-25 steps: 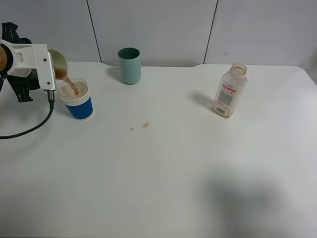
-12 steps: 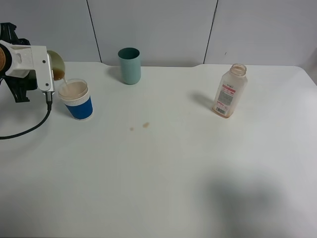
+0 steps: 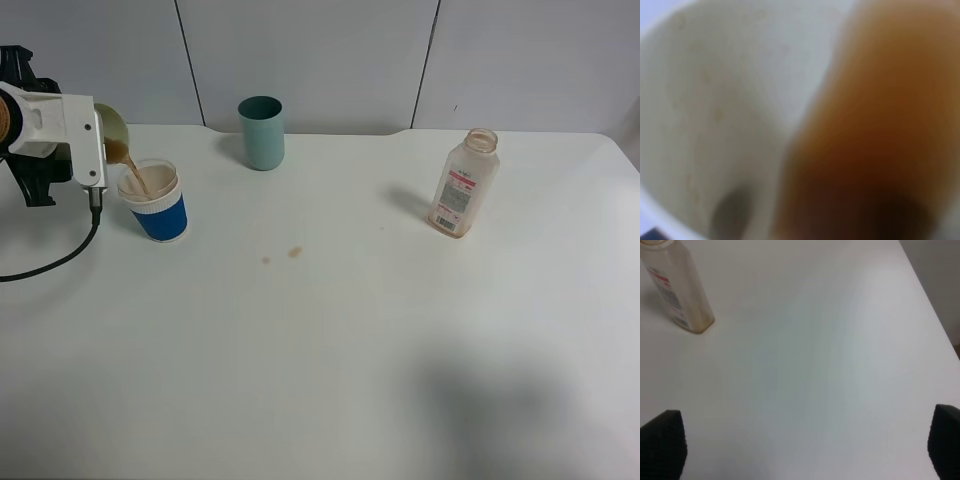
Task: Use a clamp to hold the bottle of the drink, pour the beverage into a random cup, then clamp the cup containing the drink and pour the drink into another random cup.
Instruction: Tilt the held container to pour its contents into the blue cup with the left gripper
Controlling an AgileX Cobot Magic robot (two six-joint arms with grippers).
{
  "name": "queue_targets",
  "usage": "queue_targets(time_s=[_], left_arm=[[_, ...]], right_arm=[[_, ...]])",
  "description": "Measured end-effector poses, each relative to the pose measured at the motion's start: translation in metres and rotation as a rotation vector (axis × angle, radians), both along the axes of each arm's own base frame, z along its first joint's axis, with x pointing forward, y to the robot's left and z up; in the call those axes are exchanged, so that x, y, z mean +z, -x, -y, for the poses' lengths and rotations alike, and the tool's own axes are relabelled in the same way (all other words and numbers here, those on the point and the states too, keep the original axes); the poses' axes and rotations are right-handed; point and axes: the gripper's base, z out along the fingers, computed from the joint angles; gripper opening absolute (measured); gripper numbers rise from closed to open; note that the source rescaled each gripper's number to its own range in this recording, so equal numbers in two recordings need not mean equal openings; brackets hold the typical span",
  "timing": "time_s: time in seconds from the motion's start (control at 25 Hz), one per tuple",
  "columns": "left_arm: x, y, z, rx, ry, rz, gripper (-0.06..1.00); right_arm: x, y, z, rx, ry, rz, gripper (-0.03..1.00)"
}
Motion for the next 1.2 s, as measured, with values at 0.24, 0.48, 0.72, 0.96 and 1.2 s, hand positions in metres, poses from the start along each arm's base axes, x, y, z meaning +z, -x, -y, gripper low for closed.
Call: queue_targets(time_s=[0.24,0.48,0.72,0.96,1.2], left_arm=[[-0.0002,0.0001,-0.0011,0.001,-0.018,-0.001,0.00],[-0.0002,0.0001,-0.0013,-0.009,-0.033,-0.001,0.00],[0.0035,-0.0027,-0.0024,-0.007,-0.049,0.011,0.00],[0.0061,-0.0046,-0.0020,-0.006,-0.069,0.020,0.00],[0.0061,-0.0044,0.0027,-0.025,-0.092,0.020,0.00]], right_arm=[[0.0000,0.0000,0.0000,0.000,0.000,0.000,0.93],[0.0000,0.0000,0.0000,0.000,0.000,0.000,0.93],[0.0000,0.0000,0.0000,0.000,0.000,0.000,0.93],[0.0000,0.0000,0.0000,0.000,0.000,0.000,0.93],[0.0000,0.0000,0.0000,0.000,0.000,0.000,0.93]])
